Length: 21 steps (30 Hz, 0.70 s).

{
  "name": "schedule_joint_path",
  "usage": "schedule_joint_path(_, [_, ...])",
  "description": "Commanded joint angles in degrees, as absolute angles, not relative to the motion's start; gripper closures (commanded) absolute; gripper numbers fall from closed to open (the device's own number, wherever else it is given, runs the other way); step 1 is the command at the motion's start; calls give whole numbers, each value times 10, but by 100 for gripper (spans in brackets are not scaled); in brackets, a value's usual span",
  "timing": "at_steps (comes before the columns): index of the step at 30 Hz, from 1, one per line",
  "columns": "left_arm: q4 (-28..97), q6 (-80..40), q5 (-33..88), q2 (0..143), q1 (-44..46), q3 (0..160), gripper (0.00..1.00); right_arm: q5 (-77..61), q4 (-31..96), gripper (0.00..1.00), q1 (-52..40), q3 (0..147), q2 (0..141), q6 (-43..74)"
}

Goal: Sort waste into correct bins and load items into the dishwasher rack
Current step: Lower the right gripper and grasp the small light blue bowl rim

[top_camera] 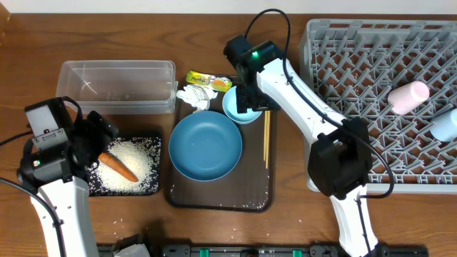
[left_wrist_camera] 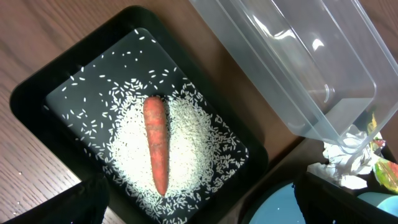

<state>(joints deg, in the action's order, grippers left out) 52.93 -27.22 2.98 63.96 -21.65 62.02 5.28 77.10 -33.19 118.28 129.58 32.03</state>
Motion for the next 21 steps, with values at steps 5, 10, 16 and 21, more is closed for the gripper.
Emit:
schedule_joint_path(5, [531,-276,23,641,-220,627,3,44,747,34,-337,1174,1327,347])
schedule_joint_path(10, [531,-276,23,641,-220,627,3,45,742,34,-342,1174,1338,347])
schedule_joint_path(16, [531,-276,23,641,-220,627,3,49,759,36,-341,1160,1342,347])
schedule_joint_path(21, [531,-276,23,641,-220,627,3,70,768,33,-342,1137,1342,340])
